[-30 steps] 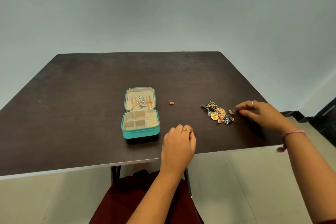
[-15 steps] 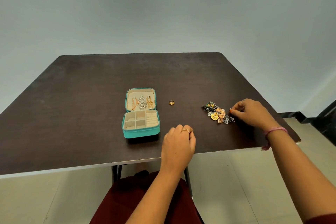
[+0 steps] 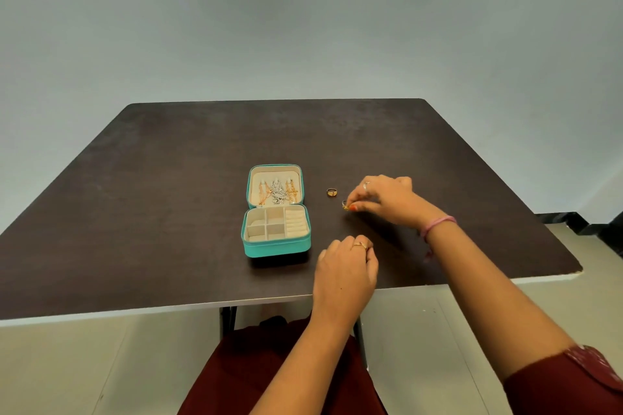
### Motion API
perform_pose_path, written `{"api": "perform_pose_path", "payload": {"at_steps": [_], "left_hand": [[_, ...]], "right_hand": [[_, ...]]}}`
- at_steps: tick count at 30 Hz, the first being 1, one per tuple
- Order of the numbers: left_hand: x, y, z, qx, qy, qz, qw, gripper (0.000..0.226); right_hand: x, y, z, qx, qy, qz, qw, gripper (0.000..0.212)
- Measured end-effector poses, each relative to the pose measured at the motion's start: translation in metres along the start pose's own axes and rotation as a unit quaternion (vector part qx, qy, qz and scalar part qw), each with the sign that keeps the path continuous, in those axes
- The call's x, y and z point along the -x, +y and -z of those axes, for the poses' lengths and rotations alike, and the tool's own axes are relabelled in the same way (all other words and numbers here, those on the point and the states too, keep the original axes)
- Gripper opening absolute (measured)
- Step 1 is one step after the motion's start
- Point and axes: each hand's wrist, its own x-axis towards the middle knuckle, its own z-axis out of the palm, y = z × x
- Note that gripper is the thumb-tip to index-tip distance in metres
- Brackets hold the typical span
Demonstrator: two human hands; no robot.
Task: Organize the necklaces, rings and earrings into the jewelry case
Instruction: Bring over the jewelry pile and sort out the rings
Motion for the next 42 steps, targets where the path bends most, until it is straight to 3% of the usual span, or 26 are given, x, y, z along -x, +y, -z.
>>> {"api": "perform_pose_path", "payload": {"at_steps": [10, 15, 20, 27, 30, 34, 38, 42], "left_hand": [[0.0, -0.002, 0.002, -0.001, -0.005, 0.003, 1.0, 0.027], [0.0, -0.002, 0.003, -0.006, -0.003, 0.002, 1.0, 0.032], [0.0, -0.004, 0.002, -0.012, -0.006, 0.01, 1.0, 0.031], [-0.01, 0.001, 0.0, -0.079, -0.035, -0.009, 0.996, 0.017], [-0.017, 0.011, -0.005, -0.07, -0.066, -0.04, 0.995, 0.029], [-0.031, 0.028, -0.019, -0.086, -0.042, -0.096, 0.991, 0.045], [-0.046, 0.04, -0.03, -0.122, -0.066, -0.118, 0.983, 0.049], [-0.048, 0.046, -0.035, -0.1, -0.063, -0.083, 0.989, 0.054]], "right_hand": [[-0.023, -0.009, -0.002, -0.026, -0.035, 0.003, 0.999, 0.019], [-0.001, 0.013, 0.013, -0.114, 0.069, -0.025, 0.991, 0.024], [0.045, 0.063, 0.009, -0.17, 0.184, -0.063, 0.966, 0.054], [0.093, 0.092, -0.026, -0.267, 0.241, -0.117, 0.926, 0.036], [0.088, 0.096, -0.028, -0.226, 0.227, -0.107, 0.941, 0.046], [0.083, 0.097, -0.035, -0.154, 0.185, -0.106, 0.965, 0.062], [0.082, 0.098, -0.034, -0.159, 0.209, -0.125, 0.957, 0.058], [0.085, 0.097, -0.034, -0.208, 0.263, -0.133, 0.933, 0.053]]}}
